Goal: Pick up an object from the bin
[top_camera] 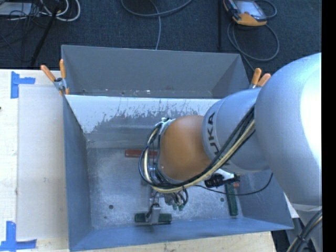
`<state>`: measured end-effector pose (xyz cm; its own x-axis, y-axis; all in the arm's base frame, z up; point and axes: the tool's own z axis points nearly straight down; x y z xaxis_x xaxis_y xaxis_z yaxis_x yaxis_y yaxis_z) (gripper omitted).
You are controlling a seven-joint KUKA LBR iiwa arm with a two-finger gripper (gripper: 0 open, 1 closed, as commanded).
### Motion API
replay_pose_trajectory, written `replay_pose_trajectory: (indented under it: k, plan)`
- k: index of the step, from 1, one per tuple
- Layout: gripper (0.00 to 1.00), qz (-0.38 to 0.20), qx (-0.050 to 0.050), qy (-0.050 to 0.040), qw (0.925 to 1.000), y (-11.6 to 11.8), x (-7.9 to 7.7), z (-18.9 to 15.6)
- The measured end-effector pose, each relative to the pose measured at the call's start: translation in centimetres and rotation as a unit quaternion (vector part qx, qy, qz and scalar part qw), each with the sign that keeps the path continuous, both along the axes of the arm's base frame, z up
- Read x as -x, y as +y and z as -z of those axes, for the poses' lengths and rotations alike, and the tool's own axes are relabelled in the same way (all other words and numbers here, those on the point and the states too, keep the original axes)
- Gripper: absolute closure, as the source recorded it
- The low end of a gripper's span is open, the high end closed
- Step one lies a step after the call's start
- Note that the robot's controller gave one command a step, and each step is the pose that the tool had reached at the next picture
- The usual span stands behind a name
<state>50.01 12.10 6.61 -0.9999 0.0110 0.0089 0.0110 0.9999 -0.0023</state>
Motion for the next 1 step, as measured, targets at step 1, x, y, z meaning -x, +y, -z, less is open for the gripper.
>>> replay_pose_trajectory:
  k: [1]
  plan:
    - [0.0, -0.009, 0.0, -0.005, 0.9999, -8.76, 1.05, -5.16]
